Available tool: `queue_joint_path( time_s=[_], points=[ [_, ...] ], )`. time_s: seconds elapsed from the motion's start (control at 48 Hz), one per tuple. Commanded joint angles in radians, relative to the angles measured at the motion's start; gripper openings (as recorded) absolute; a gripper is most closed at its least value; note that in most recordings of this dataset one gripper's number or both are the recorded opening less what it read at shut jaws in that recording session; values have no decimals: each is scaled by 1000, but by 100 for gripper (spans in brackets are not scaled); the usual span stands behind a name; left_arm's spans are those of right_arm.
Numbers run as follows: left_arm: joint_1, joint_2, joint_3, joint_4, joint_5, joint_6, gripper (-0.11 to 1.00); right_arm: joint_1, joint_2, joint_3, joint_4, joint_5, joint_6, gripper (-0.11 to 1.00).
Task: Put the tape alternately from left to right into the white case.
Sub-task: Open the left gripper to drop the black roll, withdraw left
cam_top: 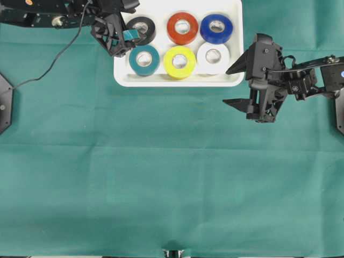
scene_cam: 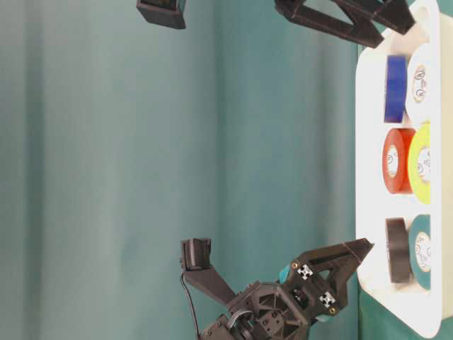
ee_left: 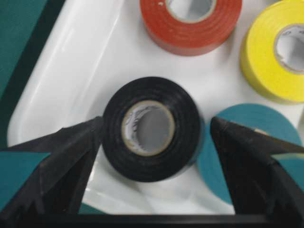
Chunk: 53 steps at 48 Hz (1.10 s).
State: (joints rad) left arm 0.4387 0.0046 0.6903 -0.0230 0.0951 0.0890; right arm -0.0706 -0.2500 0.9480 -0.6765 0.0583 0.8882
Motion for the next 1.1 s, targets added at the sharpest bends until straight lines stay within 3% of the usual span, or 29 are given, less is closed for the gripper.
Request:
queue_joint_path(
  time_s=[0.0,0.645,0.854,1.083],
  points=[
    [-25,-26,-11,2,-6,3,93,5,-9,-8,0,-6,2,67],
    [-322,-123,57,0,-8,-2,93,5,-11,-8,0,-6,2,67],
    [-371,-123,69,-2,-8,-3,93,3,-11,-8,0,-8,2,67],
    [-376,-123,77,-2,-17,-3,93,3,-11,-8,2,-8,2,67]
  ],
)
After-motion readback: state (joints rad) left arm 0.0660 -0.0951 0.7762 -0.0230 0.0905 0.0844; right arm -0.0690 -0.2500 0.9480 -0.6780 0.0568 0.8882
